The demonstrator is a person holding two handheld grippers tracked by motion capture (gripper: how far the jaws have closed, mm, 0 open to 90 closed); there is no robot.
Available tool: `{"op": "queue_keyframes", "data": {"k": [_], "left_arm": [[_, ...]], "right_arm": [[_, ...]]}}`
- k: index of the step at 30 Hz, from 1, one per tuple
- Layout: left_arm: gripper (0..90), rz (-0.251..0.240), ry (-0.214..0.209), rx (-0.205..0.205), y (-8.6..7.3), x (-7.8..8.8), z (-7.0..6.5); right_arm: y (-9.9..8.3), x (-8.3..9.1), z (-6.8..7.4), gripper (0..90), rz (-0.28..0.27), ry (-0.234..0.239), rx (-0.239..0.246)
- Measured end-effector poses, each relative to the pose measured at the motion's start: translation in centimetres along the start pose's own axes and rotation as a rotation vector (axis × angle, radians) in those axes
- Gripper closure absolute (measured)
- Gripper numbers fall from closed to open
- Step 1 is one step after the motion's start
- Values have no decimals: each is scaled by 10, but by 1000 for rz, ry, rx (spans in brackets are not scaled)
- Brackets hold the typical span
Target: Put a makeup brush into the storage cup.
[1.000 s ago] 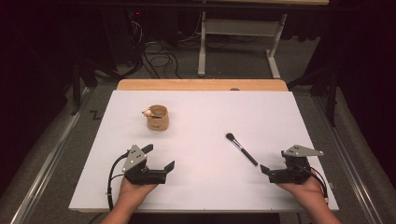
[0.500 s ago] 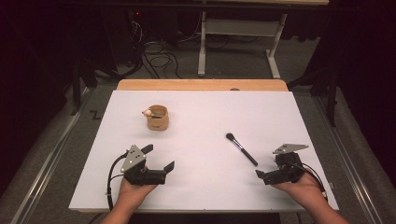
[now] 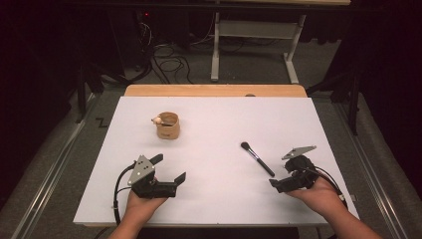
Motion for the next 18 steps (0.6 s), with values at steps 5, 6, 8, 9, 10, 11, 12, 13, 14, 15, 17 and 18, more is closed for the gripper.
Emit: {"op": "queue_keyframes", "data": {"k": [5, 6, 8, 9, 10, 11, 12, 13, 14, 15, 17, 18], "left_arm": [[2, -5, 12, -4, 0, 1, 3], [2, -3, 14, -9, 0, 1, 3], [2, -5, 11, -6, 0, 2, 2], [2, -8, 11, -5, 0, 2, 2], [2, -8, 9, -6, 0, 3, 2], [2, -7, 9, -7, 0, 4, 2], [2, -9, 12, -8, 0, 4, 2], [2, -10, 14, -9, 0, 4, 2], [2, -9, 16, -8, 0, 3, 2], [2, -1, 16, -11, 0, 3, 2], [2, 0, 12, -8, -1, 2, 1], [2, 0, 10, -6, -1, 1, 0]], "right_arm": [[6, -4, 1, 147, -5, 3, 19], [7, -6, 1, 148, -6, 10, 16], [10, -10, 1, 154, 1, 19, 18], [11, -12, 0, 158, 1, 21, 21], [12, -14, 0, 161, 1, 24, 15], [13, -17, 0, 169, 2, 32, 12], [14, -19, 0, 181, 1, 33, 12], [16, -20, -1, 199, 0, 37, 11], [18, -22, -1, 215, -3, 40, 10], [20, -23, -2, 223, -3, 39, 9], [23, -26, -2, 248, 3, 48, 3], [24, -27, -2, 254, 8, 52, 12]]}}
Point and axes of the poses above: each handheld gripper's, and its own axes: x roughly backward along the jaws, y roughly out of its top, z roughly to its left, the point moved 1 cm from there along -x, roughly forward along the jaws
